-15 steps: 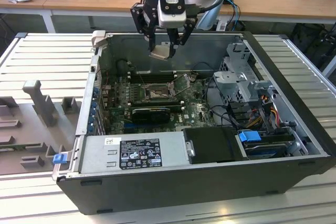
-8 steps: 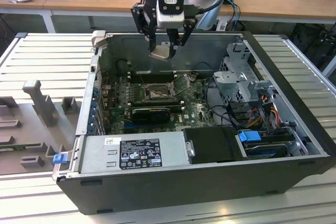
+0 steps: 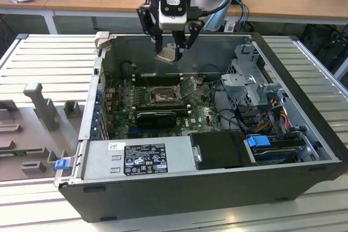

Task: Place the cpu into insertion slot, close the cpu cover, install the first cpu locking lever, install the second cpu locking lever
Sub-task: 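Place the cpu into insertion slot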

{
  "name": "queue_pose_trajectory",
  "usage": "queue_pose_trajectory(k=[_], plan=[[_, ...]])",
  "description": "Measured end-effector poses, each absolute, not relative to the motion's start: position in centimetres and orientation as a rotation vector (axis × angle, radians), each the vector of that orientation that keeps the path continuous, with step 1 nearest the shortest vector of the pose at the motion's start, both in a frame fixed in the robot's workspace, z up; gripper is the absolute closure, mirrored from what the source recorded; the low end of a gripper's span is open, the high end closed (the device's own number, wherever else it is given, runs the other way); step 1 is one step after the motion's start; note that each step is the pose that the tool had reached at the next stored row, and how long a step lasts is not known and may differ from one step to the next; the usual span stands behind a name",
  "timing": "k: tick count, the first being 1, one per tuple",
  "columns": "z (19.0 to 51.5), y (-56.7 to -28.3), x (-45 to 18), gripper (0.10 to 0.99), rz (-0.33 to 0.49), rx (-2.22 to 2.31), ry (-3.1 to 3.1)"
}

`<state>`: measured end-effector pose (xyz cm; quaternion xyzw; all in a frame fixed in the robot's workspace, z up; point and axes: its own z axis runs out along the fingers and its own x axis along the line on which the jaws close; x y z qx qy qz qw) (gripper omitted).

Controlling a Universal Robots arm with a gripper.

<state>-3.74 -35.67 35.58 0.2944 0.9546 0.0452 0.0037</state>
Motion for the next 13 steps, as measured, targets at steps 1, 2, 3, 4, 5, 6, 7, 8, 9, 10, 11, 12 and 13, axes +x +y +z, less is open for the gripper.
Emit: queue_pose_trajectory(k=[1, 2, 3, 4, 5, 6, 7, 8, 9, 10, 11, 12, 13], plan=[[35.56, -35.67, -3.74, 0.561, 0.142, 0.931, 2.989], [35.54, -35.67, -3.74, 0.561, 0.142, 0.935, 2.988], [35.50, -35.67, -3.74, 0.561, 0.142, 0.940, 2.986], [35.47, -35.67, -3.74, 0.561, 0.142, 0.942, 2.985], [35.43, -35.67, -3.74, 0.561, 0.142, 0.944, 2.984], [35.41, -35.67, -3.74, 0.561, 0.142, 0.946, 2.984], [35.39, -35.67, -3.74, 0.561, 0.142, 0.948, 2.983], [35.36, -35.67, -3.74, 0.561, 0.141, 0.949, 2.983], [35.35, -35.67, -3.74, 0.561, 0.141, 0.951, 2.982], [35.33, -35.67, -3.74, 0.561, 0.141, 0.952, 2.982], [35.32, -35.67, -3.74, 0.561, 0.141, 0.954, 2.981], [35.30, -35.67, -3.74, 0.561, 0.141, 0.956, 2.981], [35.29, -35.67, -3.74, 0.561, 0.141, 0.958, 2.980]])
